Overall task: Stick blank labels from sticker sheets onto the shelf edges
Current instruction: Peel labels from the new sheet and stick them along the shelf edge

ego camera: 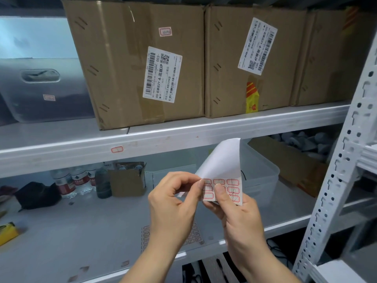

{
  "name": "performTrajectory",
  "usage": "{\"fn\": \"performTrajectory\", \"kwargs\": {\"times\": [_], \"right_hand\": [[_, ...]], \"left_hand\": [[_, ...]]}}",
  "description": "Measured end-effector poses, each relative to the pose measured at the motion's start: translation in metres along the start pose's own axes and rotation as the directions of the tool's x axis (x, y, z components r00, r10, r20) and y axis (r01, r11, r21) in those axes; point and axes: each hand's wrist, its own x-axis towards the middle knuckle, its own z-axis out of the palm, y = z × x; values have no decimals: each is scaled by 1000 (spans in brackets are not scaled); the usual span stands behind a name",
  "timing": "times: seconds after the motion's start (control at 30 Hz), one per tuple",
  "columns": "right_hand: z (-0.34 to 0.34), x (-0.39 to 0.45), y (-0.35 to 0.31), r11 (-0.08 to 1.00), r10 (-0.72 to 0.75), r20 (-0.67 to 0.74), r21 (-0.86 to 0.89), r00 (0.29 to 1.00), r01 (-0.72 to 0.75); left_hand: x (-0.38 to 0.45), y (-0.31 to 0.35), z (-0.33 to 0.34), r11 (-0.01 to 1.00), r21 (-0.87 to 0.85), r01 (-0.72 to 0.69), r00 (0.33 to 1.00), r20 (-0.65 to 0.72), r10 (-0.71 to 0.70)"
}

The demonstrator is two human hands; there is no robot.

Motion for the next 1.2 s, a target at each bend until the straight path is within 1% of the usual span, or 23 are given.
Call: {"fn": "performTrajectory", "kwargs": {"times": [0.17,0.37,0.47,0.53,0.57,0.63,0.67,0.7,0.9,1.07,1.2], "right_hand": [[-4,5,0,1000,13,-42,17,999,-12],[-7,8,2,998,44,-59,57,997,-41],[-8,9,2,996,56,-60,67,997,-52],[-9,10,2,996,65,-68,65,996,-61],[-10,10,2,996,73,-77,62,994,-68],[-13,11,2,995,86,-94,49,992,-82],[-15,12,2,996,89,-96,40,991,-85],[-15,13,3,996,88,-93,27,992,-86],[-18,14,6,995,83,-75,-43,994,-86],[-17,16,8,995,85,-54,-51,995,-88],[-17,18,8,994,91,-51,-55,995,-94]], "left_hand": [[1,3,4,990,85,-115,992,54,110],[-3,-3,10,920,233,-316,949,69,309],[-5,-6,13,902,242,-357,934,90,345],[-5,-7,15,919,215,-330,944,85,319],[-5,-8,15,940,181,-290,957,73,282],[-3,-7,16,987,63,-150,988,47,147],[-1,-6,14,996,20,-86,996,37,86],[2,-4,12,999,10,-53,998,21,52],[37,5,-9,980,172,-104,991,-69,118],[59,5,-13,947,299,-119,987,-68,146],[67,3,-9,929,357,-99,991,-47,124]]}}
